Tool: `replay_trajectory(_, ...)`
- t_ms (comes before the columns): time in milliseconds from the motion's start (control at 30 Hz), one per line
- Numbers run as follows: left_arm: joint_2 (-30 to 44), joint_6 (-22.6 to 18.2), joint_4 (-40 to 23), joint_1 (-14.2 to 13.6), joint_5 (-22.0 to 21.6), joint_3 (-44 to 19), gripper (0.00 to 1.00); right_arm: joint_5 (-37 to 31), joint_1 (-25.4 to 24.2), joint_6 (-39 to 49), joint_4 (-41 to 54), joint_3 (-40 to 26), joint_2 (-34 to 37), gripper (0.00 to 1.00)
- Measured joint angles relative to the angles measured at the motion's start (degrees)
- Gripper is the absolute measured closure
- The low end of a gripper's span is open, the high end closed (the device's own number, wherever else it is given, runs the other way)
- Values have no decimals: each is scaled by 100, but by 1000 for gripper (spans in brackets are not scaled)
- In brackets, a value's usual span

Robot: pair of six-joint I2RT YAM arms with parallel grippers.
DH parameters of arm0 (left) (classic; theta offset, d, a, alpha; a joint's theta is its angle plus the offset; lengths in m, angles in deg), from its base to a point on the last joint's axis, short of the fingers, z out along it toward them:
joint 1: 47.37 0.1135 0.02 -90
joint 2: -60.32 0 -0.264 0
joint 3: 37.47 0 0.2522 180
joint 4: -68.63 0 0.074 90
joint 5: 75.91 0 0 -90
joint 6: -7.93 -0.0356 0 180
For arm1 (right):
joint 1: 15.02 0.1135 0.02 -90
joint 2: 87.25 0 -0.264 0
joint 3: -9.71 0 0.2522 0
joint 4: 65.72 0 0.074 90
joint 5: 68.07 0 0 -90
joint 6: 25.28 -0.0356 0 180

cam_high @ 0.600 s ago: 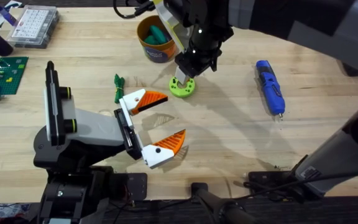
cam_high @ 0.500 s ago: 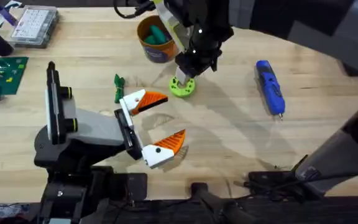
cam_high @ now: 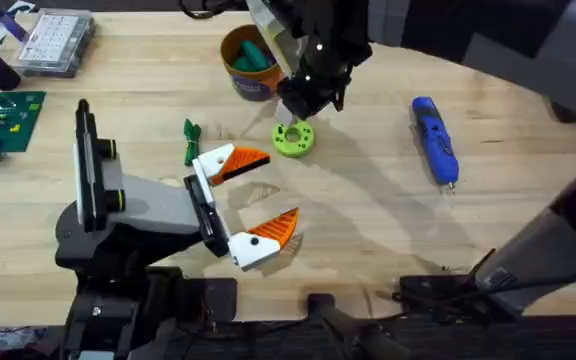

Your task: Pick up the gripper from the table and insert it into the empty holder that is missing its gripper. Then pick up a screw, insert it into the mounting hole, and use the screwdriver to tighten it. Finally, clean up the table by picking up the vegetable and placing it into the bucket.

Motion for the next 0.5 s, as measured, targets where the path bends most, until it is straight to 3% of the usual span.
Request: replay_trajectory(500, 0, 0, 0, 0, 0, 0, 15, 226, 0, 168, -477, -2, 166, 696)
